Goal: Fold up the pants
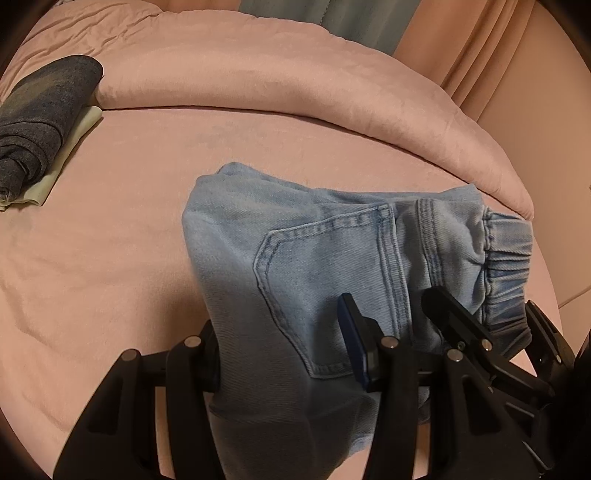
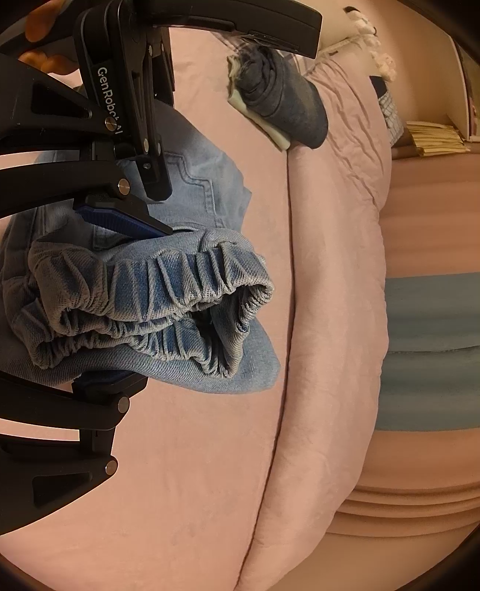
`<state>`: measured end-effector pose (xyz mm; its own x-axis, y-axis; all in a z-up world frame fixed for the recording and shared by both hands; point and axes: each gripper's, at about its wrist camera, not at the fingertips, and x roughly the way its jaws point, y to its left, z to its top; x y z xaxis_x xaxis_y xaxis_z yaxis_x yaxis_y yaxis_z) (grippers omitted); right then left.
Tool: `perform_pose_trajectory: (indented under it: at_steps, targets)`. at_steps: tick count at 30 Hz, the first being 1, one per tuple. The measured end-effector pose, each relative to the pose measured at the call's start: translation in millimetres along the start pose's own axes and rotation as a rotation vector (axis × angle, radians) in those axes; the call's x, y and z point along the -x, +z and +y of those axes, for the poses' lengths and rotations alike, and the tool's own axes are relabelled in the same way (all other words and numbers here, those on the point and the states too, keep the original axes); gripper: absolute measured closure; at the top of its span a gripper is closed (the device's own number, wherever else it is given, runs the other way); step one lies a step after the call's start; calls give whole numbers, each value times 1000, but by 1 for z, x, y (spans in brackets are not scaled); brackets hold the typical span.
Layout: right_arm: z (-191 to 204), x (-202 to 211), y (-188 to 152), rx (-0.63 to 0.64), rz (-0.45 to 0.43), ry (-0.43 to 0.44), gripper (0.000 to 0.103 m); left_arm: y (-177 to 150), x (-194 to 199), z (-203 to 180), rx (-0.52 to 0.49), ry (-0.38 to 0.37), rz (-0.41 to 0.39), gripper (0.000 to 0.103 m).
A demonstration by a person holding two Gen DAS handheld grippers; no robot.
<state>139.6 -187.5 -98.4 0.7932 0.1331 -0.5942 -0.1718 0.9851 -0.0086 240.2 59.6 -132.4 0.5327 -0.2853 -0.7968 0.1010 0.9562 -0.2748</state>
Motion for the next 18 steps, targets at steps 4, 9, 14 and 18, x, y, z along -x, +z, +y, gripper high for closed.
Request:
perform_pose_trajectory:
  at_steps: [4, 9, 14, 18]
  targets:
    - [0, -4, 0, 7, 12, -6, 41, 0, -5, 0, -11, 17, 7, 54]
    - [-1, -9, 0, 9, 26, -15, 41, 0, -10, -2, -42, 48, 11, 53]
    - [-8, -13, -1, -4, 43, -6, 41, -1, -14, 0, -55, 66, 17, 50]
    - [-31, -21, 0, -92, 83, 44, 38, -2, -13, 13, -33, 109, 10, 46]
